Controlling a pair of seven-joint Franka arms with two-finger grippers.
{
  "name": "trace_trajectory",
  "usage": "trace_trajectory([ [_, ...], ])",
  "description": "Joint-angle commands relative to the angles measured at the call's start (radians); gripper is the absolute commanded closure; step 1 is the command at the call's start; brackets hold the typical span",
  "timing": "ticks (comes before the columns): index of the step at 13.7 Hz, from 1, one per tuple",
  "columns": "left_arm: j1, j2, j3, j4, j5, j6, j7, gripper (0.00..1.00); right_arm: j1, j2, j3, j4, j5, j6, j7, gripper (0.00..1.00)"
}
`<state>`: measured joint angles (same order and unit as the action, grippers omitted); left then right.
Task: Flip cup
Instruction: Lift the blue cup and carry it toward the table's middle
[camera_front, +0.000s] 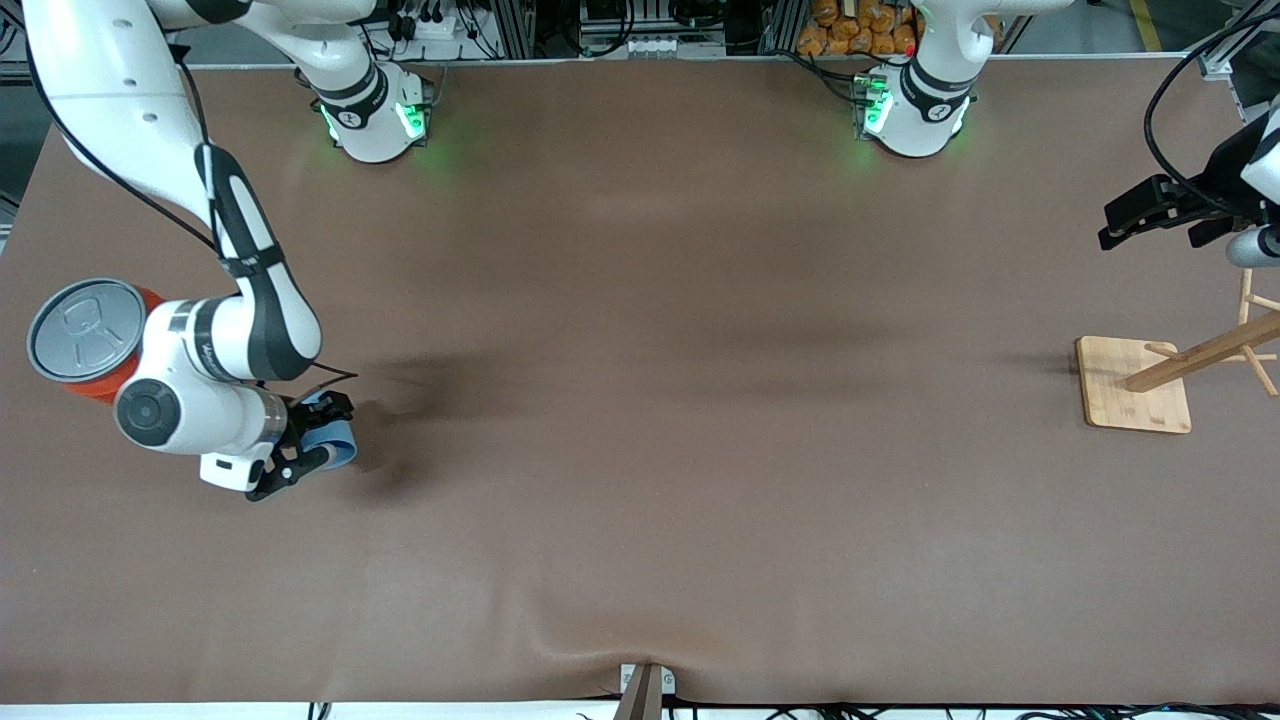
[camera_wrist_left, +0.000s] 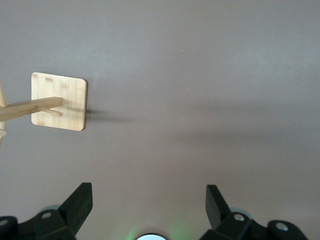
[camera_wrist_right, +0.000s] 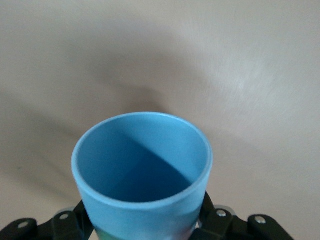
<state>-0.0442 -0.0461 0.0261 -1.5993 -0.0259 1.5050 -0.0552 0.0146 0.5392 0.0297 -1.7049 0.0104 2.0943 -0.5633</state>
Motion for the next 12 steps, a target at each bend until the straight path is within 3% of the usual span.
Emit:
trace_trajectory([
  [1,0.013,-0.011,-0.005,-0.002,-0.020,-0.012,0.014,0.00,0.057,-0.120,0.006,-0.024,0.002,-0.016,-0.139,0.54],
  [4,0.012,-0.012,-0.005,-0.004,-0.019,-0.012,0.014,0.00,0.142,-0.143,0.018,0.004,0.003,-0.014,-0.283,0.55],
  [9,0.012,-0.012,-0.006,-0.005,-0.014,-0.014,0.014,0.00,0.263,-0.137,0.065,0.070,-0.004,-0.002,-0.297,0.54],
  [12,0.006,-0.009,-0.006,-0.002,-0.005,-0.026,0.009,0.00,0.376,-0.108,0.065,0.074,-0.010,0.119,-0.299,0.55],
])
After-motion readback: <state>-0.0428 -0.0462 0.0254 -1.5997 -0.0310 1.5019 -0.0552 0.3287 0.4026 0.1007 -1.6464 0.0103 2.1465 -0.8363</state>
